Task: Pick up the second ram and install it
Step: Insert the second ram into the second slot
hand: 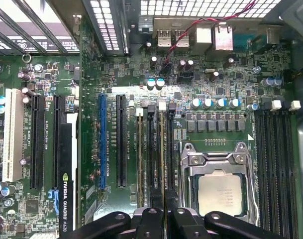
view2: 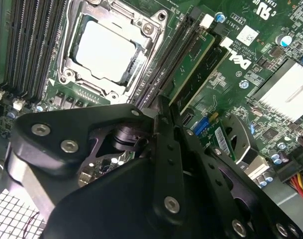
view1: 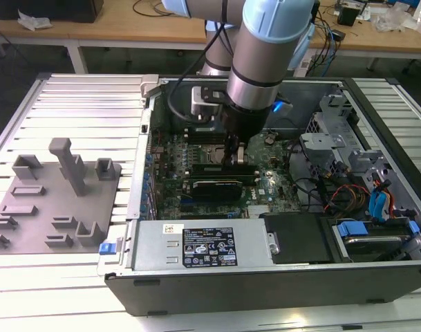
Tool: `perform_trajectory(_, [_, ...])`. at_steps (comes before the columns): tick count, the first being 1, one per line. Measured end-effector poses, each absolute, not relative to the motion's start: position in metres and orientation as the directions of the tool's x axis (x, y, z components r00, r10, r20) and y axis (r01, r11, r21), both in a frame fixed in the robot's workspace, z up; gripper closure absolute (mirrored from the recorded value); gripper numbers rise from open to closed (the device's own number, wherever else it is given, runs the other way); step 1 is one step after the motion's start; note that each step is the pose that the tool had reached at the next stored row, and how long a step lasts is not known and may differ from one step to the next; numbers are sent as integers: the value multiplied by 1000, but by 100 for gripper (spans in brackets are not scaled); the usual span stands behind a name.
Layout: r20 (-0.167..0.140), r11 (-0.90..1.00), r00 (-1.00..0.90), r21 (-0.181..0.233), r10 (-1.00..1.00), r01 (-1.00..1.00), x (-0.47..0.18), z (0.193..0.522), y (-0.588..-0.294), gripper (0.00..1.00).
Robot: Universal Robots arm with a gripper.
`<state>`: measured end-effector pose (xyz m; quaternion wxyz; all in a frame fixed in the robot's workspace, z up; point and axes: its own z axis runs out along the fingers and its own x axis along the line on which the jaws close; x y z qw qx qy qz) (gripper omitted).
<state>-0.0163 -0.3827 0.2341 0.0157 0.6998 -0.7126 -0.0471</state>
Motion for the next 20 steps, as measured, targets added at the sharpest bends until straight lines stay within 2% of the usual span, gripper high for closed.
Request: perform_trajectory(20, [-43, 16, -20, 89, -999, -996, -18, 228, -381, 87])
